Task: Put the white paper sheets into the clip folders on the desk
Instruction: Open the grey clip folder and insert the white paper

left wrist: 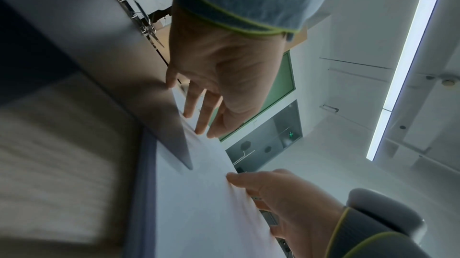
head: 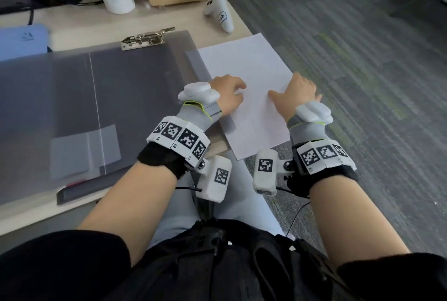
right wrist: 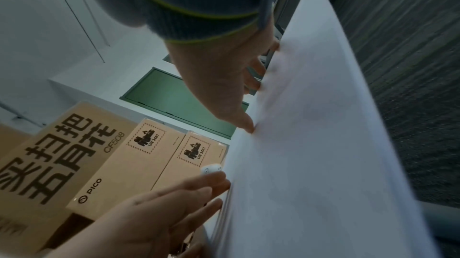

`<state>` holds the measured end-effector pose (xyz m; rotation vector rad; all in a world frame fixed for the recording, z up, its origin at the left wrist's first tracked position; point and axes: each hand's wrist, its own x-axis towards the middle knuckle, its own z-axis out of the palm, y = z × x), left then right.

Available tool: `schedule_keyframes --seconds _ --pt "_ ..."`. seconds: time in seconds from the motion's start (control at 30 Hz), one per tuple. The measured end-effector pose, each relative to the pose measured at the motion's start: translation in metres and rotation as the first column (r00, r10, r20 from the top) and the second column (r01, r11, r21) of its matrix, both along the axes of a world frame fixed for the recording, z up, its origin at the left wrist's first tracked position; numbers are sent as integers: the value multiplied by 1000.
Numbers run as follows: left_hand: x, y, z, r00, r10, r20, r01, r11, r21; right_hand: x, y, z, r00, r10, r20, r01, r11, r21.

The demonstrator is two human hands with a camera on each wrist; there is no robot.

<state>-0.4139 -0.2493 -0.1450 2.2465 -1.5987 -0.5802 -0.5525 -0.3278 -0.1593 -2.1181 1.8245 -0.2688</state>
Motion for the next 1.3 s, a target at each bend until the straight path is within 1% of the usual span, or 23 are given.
schedule_keyframes --seconds 0.07,0.13,0.27,0.37,0.5,0.6,0.7,0.8,0.9,1.0,1.1,1.23,1.3 --pt "0 -4 -4 999 36 -13 -36 999 -32 -2 -2 -2 1000 10 4 -10 1000 24" --pt "3 -9 -9 997 67 -47 -69 996 -51 -2 -1 -3 999 22 40 -23 1000 12" --pt "8 -16 -16 975 137 -177 -147 988 -44 -1 0 -4 995 21 93 -18 999 -32" --pt "10 -17 -17 957 136 -256 -157 986 -61 0 0 -5 997 24 79 -19 998 -64" --pt "12 -17 -19 915 131 -382 -174 981 -80 2 2 -2 996 30 86 -23 997 -79" --pt "15 -18 -21 877 145 -458 -196 978 -67 6 0 4 992 37 119 -31 998 -54" --pt "16 -19 -21 835 146 -531 -210 976 -63 10 -1 13 987 109 122 -99 991 -89" --pt "17 -19 -19 762 151 -630 -232 972 -47 15 3 22 980 186 65 -178 977 -121" --pt "16 -20 -17 696 161 -700 -265 963 -42 19 12 25 971 240 18 -235 961 -147" --pt "14 -22 -12 651 162 -742 -273 962 -29 20 19 26 956 293 -17 -292 943 -162" --pt "13 -25 -9 642 174 -746 -271 963 -9 21 23 28 942 333 -49 -336 924 -184" --pt "11 -32 -7 599 211 -772 -356 934 -22 22 23 27 922 381 -62 -386 904 -184" --pt "11 -32 -8 613 218 -760 -376 926 -38 21 22 27 922 385 -41 -385 903 -192"
